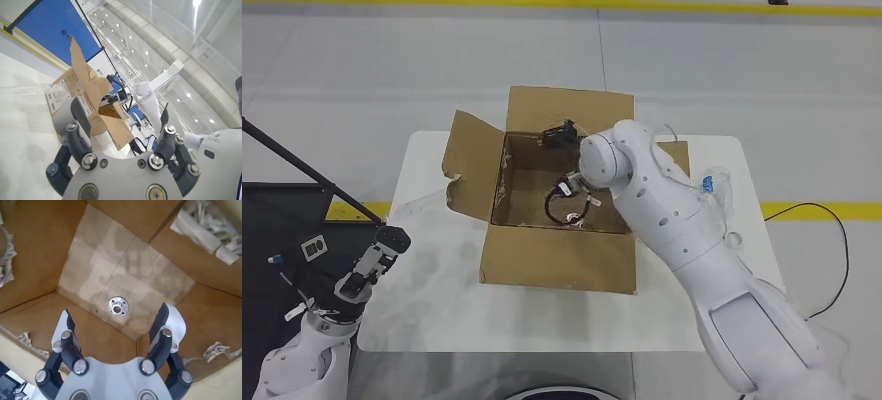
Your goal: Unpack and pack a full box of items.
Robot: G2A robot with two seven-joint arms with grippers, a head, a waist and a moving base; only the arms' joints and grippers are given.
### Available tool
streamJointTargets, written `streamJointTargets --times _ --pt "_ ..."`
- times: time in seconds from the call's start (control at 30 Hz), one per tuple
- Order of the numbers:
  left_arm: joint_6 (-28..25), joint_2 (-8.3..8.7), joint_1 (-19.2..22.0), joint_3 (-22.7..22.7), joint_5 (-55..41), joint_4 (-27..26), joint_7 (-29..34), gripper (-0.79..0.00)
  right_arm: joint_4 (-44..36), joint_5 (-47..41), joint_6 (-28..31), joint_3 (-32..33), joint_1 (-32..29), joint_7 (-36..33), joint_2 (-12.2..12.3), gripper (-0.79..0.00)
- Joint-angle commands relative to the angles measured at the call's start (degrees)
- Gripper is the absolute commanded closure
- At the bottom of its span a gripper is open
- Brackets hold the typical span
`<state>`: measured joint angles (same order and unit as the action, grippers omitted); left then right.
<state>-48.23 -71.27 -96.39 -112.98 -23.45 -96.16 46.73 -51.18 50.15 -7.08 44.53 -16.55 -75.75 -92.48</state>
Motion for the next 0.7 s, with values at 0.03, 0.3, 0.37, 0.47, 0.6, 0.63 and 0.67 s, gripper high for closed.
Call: streamJointTargets --times 0.03,0.3,0.37,0.47,0.6,0.63,0.67 --pt "0.0 0.0 0.0 0.0 0.0 0.0 0.0 -0.785 1.3 0.47 -2.6 -1.35 -0.06 -0.06 -0.71 -0.785" --pt "0.0 0.0 0.0 0.0 0.0 0.0 0.0 -0.785 6.38 -0.76 -5.75 -3.26 0.28 0.39 -2.6 -0.588" --pt "0.0 0.0 0.0 0.0 0.0 0.0 0.0 -0.785 7.96 -1.45 -6.06 -3.61 0.51 0.56 -3.15 -0.573" --pt "0.0 0.0 0.0 0.0 0.0 0.0 0.0 -0.785 10.64 -1.95 -6.22 -4.31 1.06 0.98 -3.98 -0.536" --pt "0.0 0.0 0.0 0.0 0.0 0.0 0.0 -0.785 14.32 -3.03 -6.09 -5.08 1.87 1.28 -5.18 -0.493" --pt "0.0 0.0 0.0 0.0 0.0 0.0 0.0 -0.785 15.26 -3.24 -6.09 -5.26 2.11 1.27 -5.47 -0.449" --pt "0.0 0.0 0.0 0.0 0.0 0.0 0.0 -0.785 16.14 -3.49 -5.98 -5.45 2.31 1.15 -5.77 -0.449"
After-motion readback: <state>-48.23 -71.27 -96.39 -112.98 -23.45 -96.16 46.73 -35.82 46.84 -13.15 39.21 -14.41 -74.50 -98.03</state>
